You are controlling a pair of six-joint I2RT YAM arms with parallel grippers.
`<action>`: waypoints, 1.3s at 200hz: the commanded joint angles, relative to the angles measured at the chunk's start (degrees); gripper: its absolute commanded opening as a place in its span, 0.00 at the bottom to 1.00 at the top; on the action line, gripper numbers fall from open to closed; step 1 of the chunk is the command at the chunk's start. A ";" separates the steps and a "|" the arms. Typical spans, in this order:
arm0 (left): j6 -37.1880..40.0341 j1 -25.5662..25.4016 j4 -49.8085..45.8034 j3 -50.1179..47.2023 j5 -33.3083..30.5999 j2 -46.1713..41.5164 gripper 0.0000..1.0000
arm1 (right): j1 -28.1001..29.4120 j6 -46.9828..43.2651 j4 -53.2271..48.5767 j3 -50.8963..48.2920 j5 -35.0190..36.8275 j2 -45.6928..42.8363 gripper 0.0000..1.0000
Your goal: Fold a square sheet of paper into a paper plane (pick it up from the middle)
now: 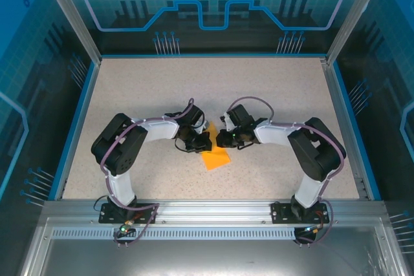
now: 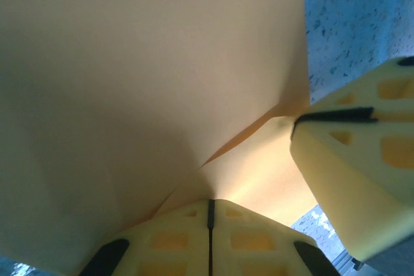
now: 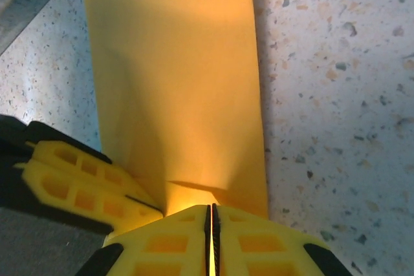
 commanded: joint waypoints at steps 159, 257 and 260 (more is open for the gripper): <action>2.30 0.67 -4.34 -2.73 -4.49 2.86 0.07 | -0.65 -3.31 -4.17 -0.66 3.04 -0.33 0.14; 2.39 0.75 -4.69 -1.93 -4.47 3.57 0.07 | 3.60 0.20 -5.74 -7.02 -0.49 -12.47 0.17; 2.47 0.72 -4.69 -1.88 -4.47 3.56 0.06 | 3.85 0.52 -5.21 -7.29 -0.80 -12.30 0.18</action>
